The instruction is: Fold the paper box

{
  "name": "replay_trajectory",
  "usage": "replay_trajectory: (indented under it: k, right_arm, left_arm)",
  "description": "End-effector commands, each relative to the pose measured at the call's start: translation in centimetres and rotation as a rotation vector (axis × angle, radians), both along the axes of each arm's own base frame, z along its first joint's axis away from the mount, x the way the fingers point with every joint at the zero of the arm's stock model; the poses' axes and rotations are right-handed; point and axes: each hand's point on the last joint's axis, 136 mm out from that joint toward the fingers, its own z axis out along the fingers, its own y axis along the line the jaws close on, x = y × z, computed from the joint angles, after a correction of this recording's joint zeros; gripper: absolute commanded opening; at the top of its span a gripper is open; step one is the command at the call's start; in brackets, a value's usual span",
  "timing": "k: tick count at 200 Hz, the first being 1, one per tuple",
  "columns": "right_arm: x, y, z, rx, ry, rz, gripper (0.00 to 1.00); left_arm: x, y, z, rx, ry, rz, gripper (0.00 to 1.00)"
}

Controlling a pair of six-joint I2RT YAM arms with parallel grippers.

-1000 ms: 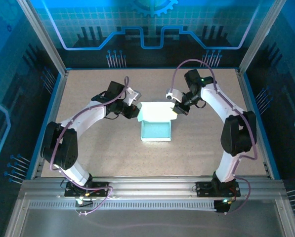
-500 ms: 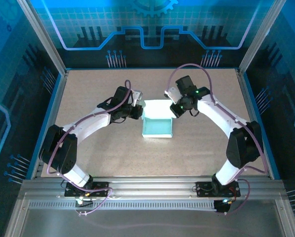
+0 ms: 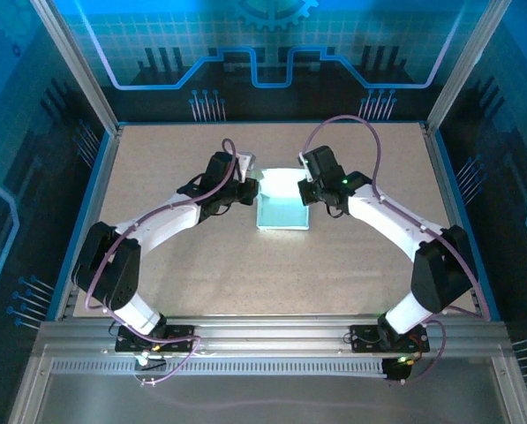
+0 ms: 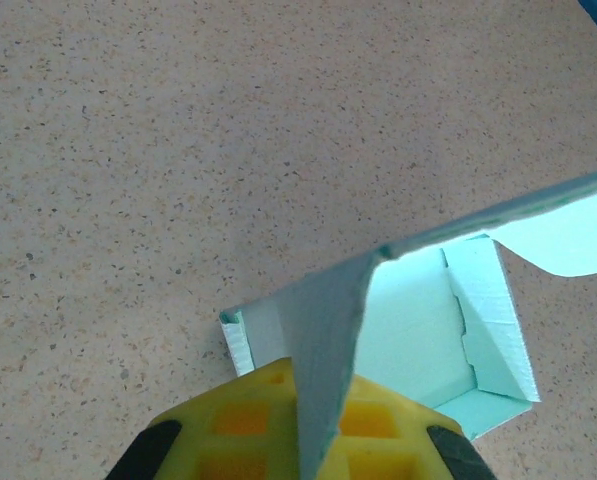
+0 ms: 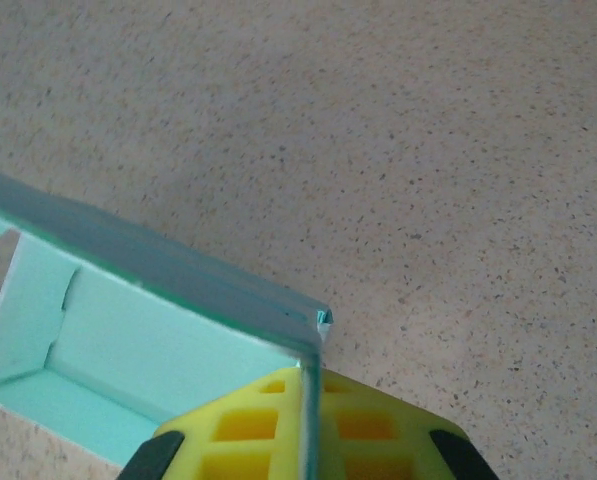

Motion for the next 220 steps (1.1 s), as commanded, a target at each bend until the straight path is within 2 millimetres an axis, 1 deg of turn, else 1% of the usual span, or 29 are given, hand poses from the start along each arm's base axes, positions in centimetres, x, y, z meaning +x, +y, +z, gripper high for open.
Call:
replay_trajectory:
  k: [1, 43, 77, 91, 117, 167, 220]
  right_arm:
    - [1.2, 2.3, 1.3, 0.127, -0.105, -0.087, 0.00]
    - [1.7, 2.4, 1.0, 0.194, -0.166, -0.203, 0.00]
    - [1.8, 3.1, 0.3, 0.230, -0.204, -0.236, 0.00]
    - [1.9, 3.6, 0.1, 0.234, -0.231, -0.230, 0.00]
    - [1.8, 3.8, -0.7, 0.233, -0.255, -0.229, 0.00]
    - [1.0, 4.1, -1.7, 0.232, -0.287, -0.227, 0.00]
    - [-0.1, 4.7, -2.2, 0.219, -0.341, -0.208, 0.00]
  left_arm:
    - [0.0, -2.8, 1.5, -0.087, -0.059, -0.055, 0.00]
    - [0.1, -2.8, 0.7, -0.092, -0.072, -0.023, 0.00]
    - [0.2, -3.2, -0.3, -0.100, -0.079, -0.009, 0.00]
    - [0.3, -3.2, -0.7, -0.096, -0.089, 0.001, 0.00]
    - [0.4, -3.1, -1.2, -0.102, -0.109, 0.020, 0.00]
    - [-0.4, -3.5, -2.2, -0.122, -0.123, 0.031, 0.00]
    - [-2.2, -3.9, -3.5, -0.136, -0.143, 0.014, 0.00]
